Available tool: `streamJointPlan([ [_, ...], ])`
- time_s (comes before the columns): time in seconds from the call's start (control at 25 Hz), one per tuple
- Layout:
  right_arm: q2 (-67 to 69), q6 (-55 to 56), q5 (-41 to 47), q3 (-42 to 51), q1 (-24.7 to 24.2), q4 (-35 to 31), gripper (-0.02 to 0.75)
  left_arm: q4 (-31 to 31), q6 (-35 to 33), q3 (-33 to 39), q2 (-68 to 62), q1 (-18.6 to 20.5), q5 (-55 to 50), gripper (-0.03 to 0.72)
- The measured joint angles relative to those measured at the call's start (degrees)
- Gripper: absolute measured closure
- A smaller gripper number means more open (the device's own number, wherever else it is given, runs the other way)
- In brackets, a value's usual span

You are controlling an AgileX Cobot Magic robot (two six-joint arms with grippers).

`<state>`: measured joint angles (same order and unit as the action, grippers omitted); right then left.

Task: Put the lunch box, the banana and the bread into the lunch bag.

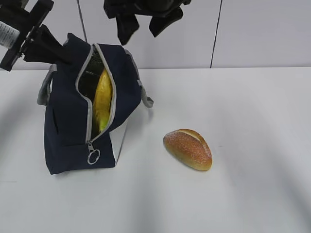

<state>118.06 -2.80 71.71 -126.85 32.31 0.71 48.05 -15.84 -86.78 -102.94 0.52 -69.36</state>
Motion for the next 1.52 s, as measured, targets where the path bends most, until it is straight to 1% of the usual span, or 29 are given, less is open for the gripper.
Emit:
streamJointPlan([
  [0.12, -4.4, -3.4, 0.0, 8.9, 0.0, 0.7, 0.186, 0.0, 0.0, 0.0, 0.0, 0.0, 0.0, 0.691],
  [0.28, -9.2, -6.9, 0.0, 20.5, -0.1, 3.4, 0.186, 0.0, 0.0, 0.0, 0.0, 0.0, 0.0, 0.691],
  [0.44, -13.3, -8.5, -1.3, 32.1, -1.4, 3.1, 0.186, 0.0, 0.0, 0.0, 0.0, 0.0, 0.0, 0.691],
  [0.52, -15.6, -10.7, -4.7, 37.7, -2.9, 0.6, 0.186, 0.0, 0.0, 0.0, 0.0, 0.0, 0.0, 0.691],
  [0.68, -20.0, -20.1, -12.3, 47.9, -7.9, -9.2, 0.186, 0.0, 0.0, 0.0, 0.0, 0.0, 0.0, 0.691],
  [0.76, -20.4, -25.0, -13.7, 51.4, -10.7, -13.7, 0.186, 0.0, 0.0, 0.0, 0.0, 0.0, 0.0, 0.691],
  [0.88, -20.4, -31.6, -15.0, 54.4, -14.1, -17.9, 0.186, 0.0, -0.2, 0.0, 0.0, 0.0, 0.0, 0.691],
  [0.96, -20.1, -34.0, -16.5, 55.1, -15.1, -18.5, 0.181, 0.0, -0.2, 0.0, 0.0, 0.0, 0.0, 0.691],
  [1.0, -19.7, -34.6, -17.2, 55.1, -15.2, -18.7, 0.172, 0.0, -0.3, 0.0, 0.0, 0.0, 0.0, 0.691],
  [1.12, -17.6, -35.2, -19.0, 55.1, -15.2, -19.1, 0.109, 0.0, -0.4, 0.0, 0.0, 0.0, 0.0, 0.691],
  [1.2, -15.5, -35.4, -19.8, 55.1, -15.2, -19.4, 0.091, 0.0, -0.4, 0.0, 0.0, 0.0, 0.0, 0.691],
  [1.4, -10.7, -37.7, -23.8, 55.1, -15.2, -20.0, 0.083, 0.0, -0.4, 0.0, 0.0, 0.0, 0.0, 0.691],
  [1.52, -8.5, -41.3, -24.9, 55.0, -15.1, -23.3, 0.081, 0.0, -0.4, 0.0, 0.0, 0.0, 0.0, 0.691],
])
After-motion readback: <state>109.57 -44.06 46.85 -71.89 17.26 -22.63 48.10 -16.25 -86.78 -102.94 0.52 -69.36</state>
